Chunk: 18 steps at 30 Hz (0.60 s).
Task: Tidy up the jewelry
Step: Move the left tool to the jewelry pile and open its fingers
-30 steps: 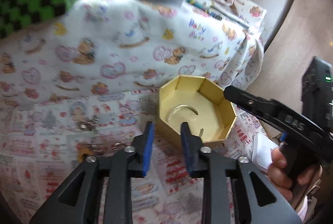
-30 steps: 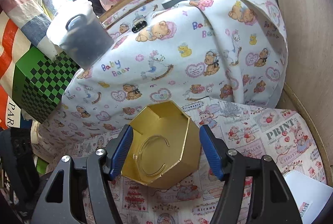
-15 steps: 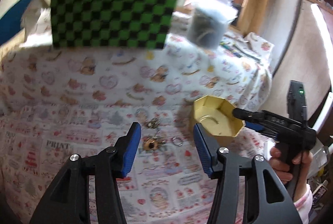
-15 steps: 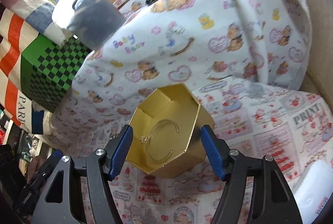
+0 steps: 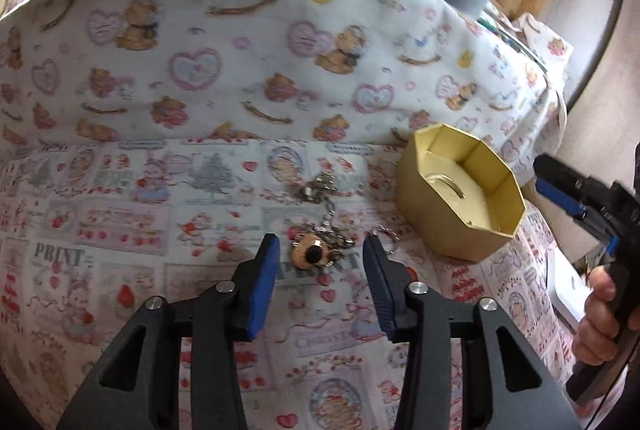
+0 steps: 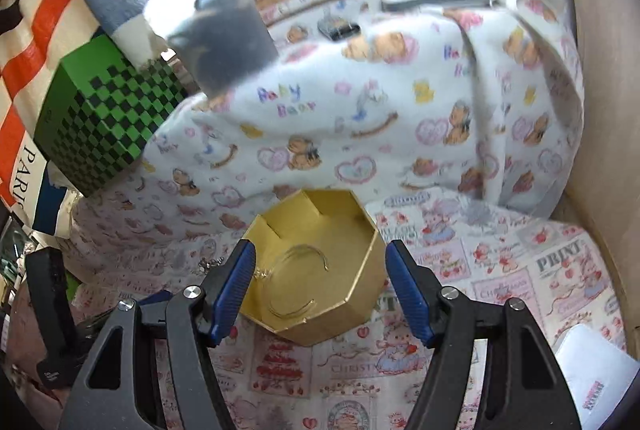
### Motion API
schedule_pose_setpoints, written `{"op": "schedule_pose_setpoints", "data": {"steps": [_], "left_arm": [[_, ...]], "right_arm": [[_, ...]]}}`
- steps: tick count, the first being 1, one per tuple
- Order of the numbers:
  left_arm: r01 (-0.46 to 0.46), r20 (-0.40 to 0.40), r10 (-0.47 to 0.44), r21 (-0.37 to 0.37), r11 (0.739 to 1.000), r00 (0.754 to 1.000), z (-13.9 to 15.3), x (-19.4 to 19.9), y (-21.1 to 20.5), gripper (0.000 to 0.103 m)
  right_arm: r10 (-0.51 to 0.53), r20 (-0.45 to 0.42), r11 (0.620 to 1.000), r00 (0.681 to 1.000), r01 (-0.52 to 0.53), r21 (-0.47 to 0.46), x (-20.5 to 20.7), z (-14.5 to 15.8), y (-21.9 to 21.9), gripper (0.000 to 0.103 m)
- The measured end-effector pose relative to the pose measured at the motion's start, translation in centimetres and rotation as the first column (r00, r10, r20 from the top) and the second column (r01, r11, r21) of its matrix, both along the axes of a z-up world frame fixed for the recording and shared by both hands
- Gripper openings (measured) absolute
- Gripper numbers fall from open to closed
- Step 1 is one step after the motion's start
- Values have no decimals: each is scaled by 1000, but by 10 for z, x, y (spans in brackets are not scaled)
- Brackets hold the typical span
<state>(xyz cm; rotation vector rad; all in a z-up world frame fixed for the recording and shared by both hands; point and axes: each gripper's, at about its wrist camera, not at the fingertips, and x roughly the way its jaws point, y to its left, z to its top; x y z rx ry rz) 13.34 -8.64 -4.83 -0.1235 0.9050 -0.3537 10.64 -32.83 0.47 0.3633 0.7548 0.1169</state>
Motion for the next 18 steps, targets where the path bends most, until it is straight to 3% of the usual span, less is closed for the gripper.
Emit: {"op": "schedule_pose_setpoints", "data": {"steps": [8, 12, 15, 18], "left_arm": [[59, -4, -59, 29, 998, 998, 8, 5, -25, 20], [92, -25, -92, 15, 996, 995, 9, 11, -38, 19], [107, -6, -107, 51, 993, 994, 12, 9, -51, 19], [110, -36, -107, 103, 989, 994, 7, 15, -62, 19]], "right_arm": [[-5, 26, 999, 1000, 6, -42, -3, 6, 4, 70], [-13, 24, 999, 1000, 14, -38, -3, 5, 1, 70], [-14, 25, 999, 1000, 15, -38, -3, 5, 1, 70], [-14, 26, 999, 1000, 15, -39, -4, 6, 1, 70]]}}
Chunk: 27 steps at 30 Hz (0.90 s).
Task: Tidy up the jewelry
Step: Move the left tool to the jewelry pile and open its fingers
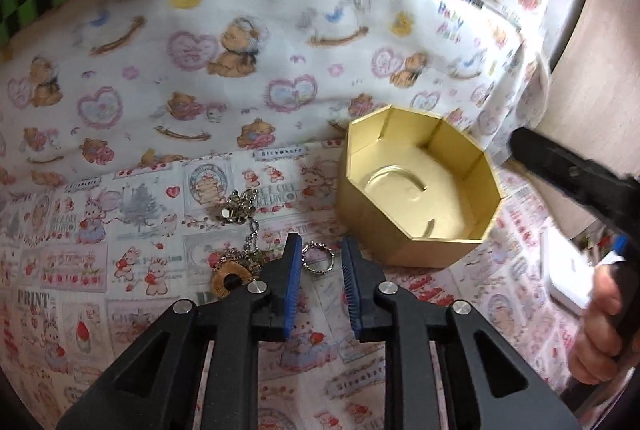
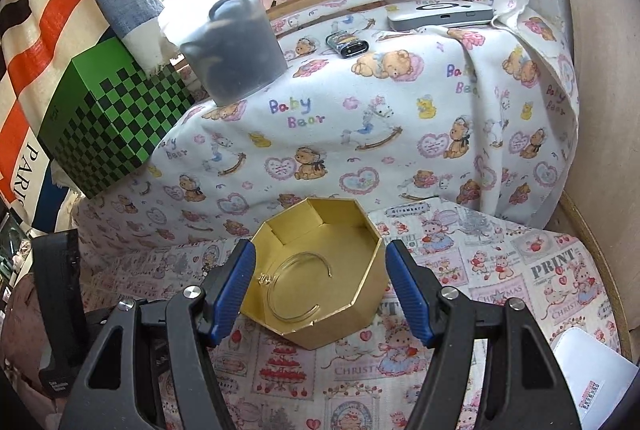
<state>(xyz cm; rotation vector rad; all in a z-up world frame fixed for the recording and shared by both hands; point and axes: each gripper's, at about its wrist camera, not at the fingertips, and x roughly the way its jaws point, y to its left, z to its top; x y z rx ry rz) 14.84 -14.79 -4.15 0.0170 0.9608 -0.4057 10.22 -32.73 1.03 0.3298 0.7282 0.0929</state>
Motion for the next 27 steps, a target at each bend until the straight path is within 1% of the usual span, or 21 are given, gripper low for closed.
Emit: {"op": "schedule_pose_setpoints", "data": {"steps": [3, 8, 11, 13, 14, 15, 18, 22, 27], "left_arm": [[22, -31, -21, 23, 999, 999, -7, 5, -6, 19], [40, -22, -38, 84, 996, 999, -9, 5, -18, 20], [31, -25, -29, 96, 995, 999, -9, 8, -22, 20], [44, -27, -41, 106, 993, 999, -8, 8, -25, 18], [47, -25, -45, 115, 992, 999, -6, 9, -27, 8], [39, -13, -38, 125, 991, 999, -3, 9, -30, 4], [29, 14, -31, 87, 996, 999, 11, -3, -14, 2], [23, 57, -26, 57, 998, 998, 27, -12, 2, 2], [-20, 41, 18, 38, 999, 999, 33, -16, 12, 1]], "right_arm": [[-12, -2, 1000, 1000, 12, -12, 0, 1, -1, 70], [-16, 1, 1000, 1000, 16, -11, -1, 2, -2, 70], [-14, 3, 1000, 1000, 14, -24, -2, 2, 1, 70], [-15, 3, 999, 1000, 15, -32, -2, 2, 2, 70], [-16, 2, 999, 1000, 16, -36, -1, 2, 2, 70], [-14, 2, 999, 1000, 14, -37, -1, 1, 2, 70], [-14, 6, 999, 1000, 14, -43, -1, 2, 2, 70], [-3, 17, 999, 1000, 4, -50, -2, 4, 5, 70], [7, 10, 999, 1000, -6, -50, -2, 2, 8, 70]]}}
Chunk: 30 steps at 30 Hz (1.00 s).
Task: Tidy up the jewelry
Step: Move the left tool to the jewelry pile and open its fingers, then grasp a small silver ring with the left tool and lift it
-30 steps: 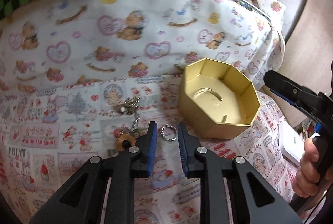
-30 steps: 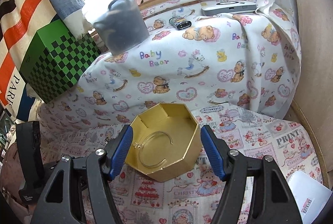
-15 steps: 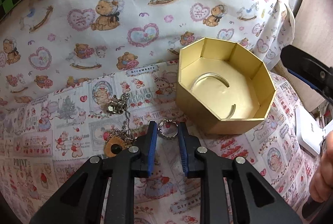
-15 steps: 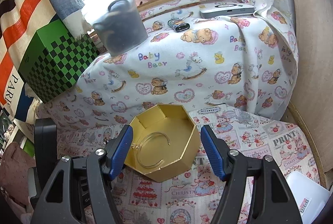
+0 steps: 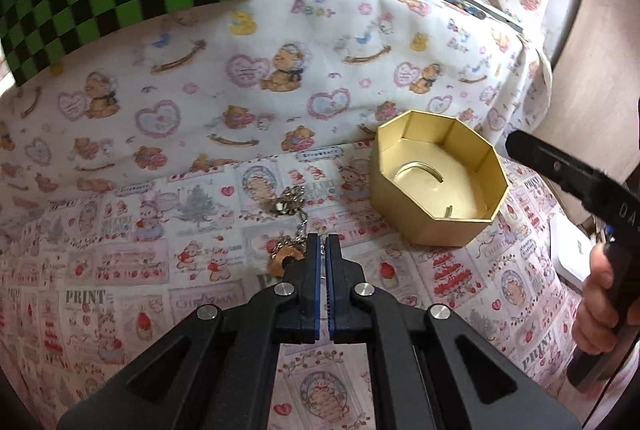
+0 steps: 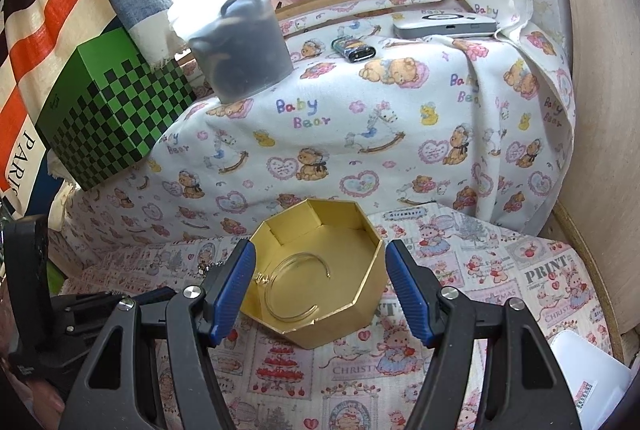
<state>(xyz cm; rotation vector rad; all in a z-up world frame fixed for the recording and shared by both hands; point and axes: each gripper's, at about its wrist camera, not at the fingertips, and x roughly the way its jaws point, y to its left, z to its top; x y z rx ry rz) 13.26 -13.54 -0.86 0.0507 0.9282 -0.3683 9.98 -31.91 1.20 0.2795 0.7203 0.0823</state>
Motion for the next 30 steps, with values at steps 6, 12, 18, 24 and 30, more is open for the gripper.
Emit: {"op": "schedule_pose_setpoints", "data": {"steps": [6, 12, 18, 24, 30], "left_arm": [[5, 17, -4, -22, 1000, 1000, -2, -12, 27, 0], [21, -4, -21, 11, 1000, 1000, -17, -9, 19, 28], [20, -22, -19, 46, 999, 1000, -28, -1, 5, 32], [-5, -55, 9, 65, 998, 998, -41, 12, 0, 23], [-23, -67, 25, 30, 999, 997, -42, 15, 13, 19]], "right_arm": [[29, 13, 1000, 1000, -28, -12, -3, 3, 8, 70], [45, 12, 999, 999, -45, -28, -4, 2, 16, 70], [33, 4, 999, 999, -33, -22, -2, -1, 9, 70], [28, 4, 999, 1000, -28, -17, -2, 0, 6, 70], [27, 6, 999, 1000, -27, -21, -2, 0, 7, 70]]}}
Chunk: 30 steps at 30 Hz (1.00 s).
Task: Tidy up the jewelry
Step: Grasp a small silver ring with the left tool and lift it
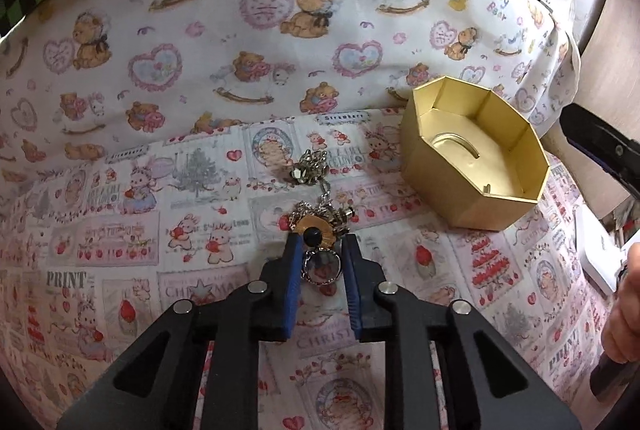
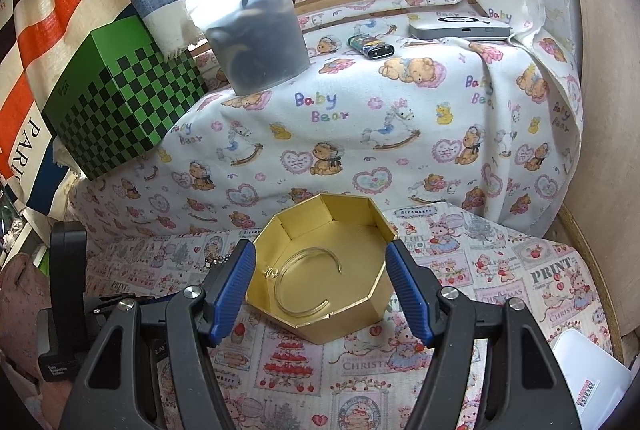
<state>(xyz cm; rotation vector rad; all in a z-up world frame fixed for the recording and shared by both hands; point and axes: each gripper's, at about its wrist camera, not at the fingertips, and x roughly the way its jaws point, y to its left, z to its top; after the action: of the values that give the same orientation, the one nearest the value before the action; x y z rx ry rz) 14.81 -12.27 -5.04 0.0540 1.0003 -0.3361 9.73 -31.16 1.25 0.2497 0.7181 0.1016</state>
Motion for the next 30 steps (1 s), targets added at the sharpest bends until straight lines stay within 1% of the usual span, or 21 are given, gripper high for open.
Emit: {"op": "schedule_pose_setpoints", "data": {"steps": [3, 8, 11, 13, 14, 15, 17, 19, 20, 21, 23, 25, 27, 30], "left_arm": [[-6, 16, 6, -5, 1000, 1000, 4, -7, 14, 19], [-22, 61, 26, -67, 998, 998, 24, -28, 45, 19], [-61, 126, 79, -135, 989, 989, 40, -42, 72, 19], [-93, 131, 113, -149, 984, 985, 46, -45, 81, 19], [-96, 140, 120, -166, 982, 983, 51, -46, 86, 19], [-111, 147, 138, -180, 977, 979, 54, -48, 94, 19], [-144, 150, 175, -195, 970, 973, 59, -48, 103, 19], [-154, 165, 184, -180, 972, 969, 59, -48, 111, 19], [-165, 177, 193, -158, 974, 965, 59, -47, 114, 19], [-182, 188, 206, -135, 974, 960, 58, -47, 115, 19], [-214, 197, 233, -112, 970, 952, 55, -44, 117, 19], [-235, 208, 249, -88, 968, 946, 54, -42, 120, 19], [-247, 225, 255, -63, 967, 940, 52, -42, 122, 19], [-251, 205, 263, -84, 964, 943, 50, -40, 125, 19]], "right_arm": [[2, 3, 1000, 1000, -2, 1, 0, 1, 1, 70], [33, 20, 999, 999, -33, -9, -4, 4, 10, 70], [81, 38, 997, 996, -80, -23, -11, 8, 26, 70], [134, 42, 991, 990, -134, -16, -13, 10, 40, 70], [158, 41, 987, 987, -157, -14, -14, 11, 47, 68], [180, 39, 984, 983, -179, -12, -14, 11, 54, 62], [240, 26, 971, 970, -240, -9, -12, 12, 73, 55], [278, 2, 960, 960, -278, -26, -8, 12, 95, 52], [287, -16, 957, 958, -287, -45, -5, 10, 107, 47], [290, -35, 955, 956, -292, -58, -2, 7, 115, 41], [305, -88, 947, 948, -311, -74, 10, -2, 135, 35], [290, -144, 949, 946, -303, -84, 23, -14, 146, 30], [271, -182, 949, 945, -294, -114, 34, -26, 155, 22], [241, -225, 946, 944, -280, -163, 45, -43, 163, 21]]}}
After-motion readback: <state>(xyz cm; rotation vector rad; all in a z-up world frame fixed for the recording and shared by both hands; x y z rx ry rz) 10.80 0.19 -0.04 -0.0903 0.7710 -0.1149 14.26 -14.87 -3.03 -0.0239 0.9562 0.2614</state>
